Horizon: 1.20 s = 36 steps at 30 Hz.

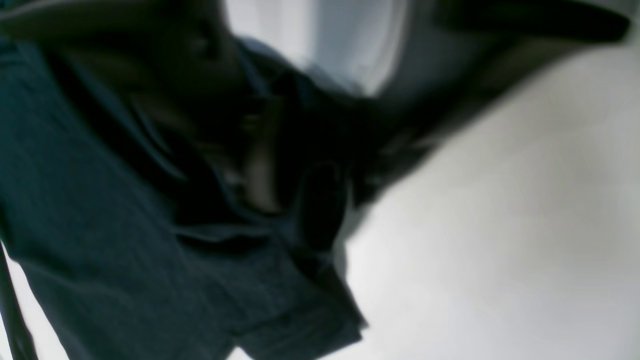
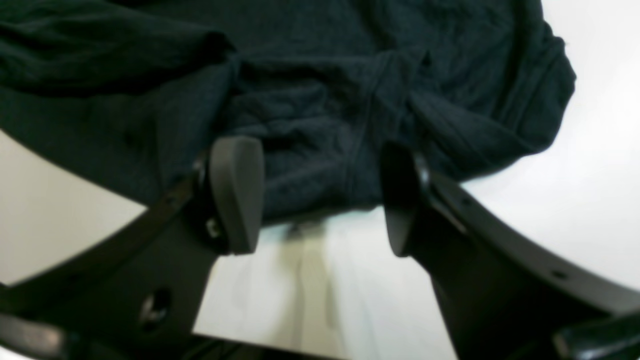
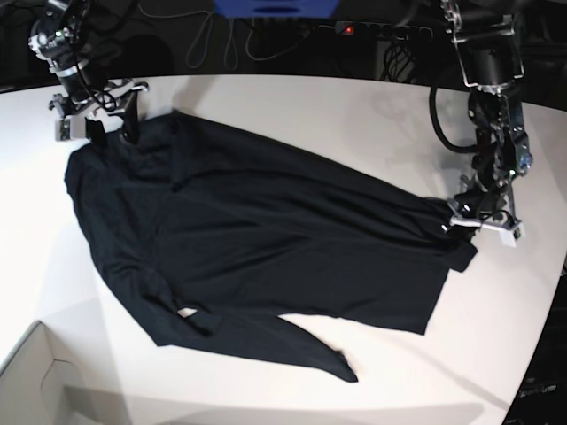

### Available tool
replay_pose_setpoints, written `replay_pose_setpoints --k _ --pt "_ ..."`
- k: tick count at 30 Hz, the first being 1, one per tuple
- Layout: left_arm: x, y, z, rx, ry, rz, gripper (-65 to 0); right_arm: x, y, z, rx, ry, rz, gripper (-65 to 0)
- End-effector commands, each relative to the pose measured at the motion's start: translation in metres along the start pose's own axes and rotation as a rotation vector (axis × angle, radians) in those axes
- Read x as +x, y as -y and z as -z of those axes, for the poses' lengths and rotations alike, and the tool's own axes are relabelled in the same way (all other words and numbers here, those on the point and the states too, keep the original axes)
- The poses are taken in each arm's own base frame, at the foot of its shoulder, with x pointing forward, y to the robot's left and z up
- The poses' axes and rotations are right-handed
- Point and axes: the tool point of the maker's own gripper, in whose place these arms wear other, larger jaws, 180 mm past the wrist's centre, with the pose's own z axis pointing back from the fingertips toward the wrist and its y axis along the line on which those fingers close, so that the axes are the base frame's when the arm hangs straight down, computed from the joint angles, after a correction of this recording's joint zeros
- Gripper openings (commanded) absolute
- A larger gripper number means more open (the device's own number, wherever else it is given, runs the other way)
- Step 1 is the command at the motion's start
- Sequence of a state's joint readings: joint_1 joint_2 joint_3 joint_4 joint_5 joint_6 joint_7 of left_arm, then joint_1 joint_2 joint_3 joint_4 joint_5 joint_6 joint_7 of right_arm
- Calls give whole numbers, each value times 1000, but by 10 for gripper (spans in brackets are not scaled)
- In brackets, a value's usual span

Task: Layout the t-shirt on the table in an organized manner, then fold the t-shirt properly

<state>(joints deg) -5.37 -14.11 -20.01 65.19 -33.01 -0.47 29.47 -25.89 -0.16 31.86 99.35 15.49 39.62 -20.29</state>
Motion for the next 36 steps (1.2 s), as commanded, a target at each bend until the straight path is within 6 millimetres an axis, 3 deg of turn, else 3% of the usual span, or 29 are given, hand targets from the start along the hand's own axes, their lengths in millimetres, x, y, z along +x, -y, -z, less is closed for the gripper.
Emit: replay_pose_setpoints --k 1,3,9,15,22,30,33,36 --pt "-12 -6 -1 18 -49 9 -556 11 -1 -2 9 46 -1 -270" --pt "-19 -11 -4 24 -61 11 -650 6 0 -1 8 36 8 -270" --pt "-16 -35 -13 64 -61 36 -650 -6 5 3 4 10 37 -271" --pt "9 -68 -39 119 23 10 -650 -6 16 -2 -31 14 46 -270" --pt "8 -75 -50 130 30 31 -650 -6 10 -1 -19 15 47 -270" --pt "-1 -82 -53 143 11 33 -650 -5 -17 8 54 16 45 -270" --pt "-2 -83 -53 146 10 33 -650 -4 -19 12 61 19 47 -271" --pt "-1 -97 -59 174 20 7 -650 4 -17 17 59 39 47 -271"
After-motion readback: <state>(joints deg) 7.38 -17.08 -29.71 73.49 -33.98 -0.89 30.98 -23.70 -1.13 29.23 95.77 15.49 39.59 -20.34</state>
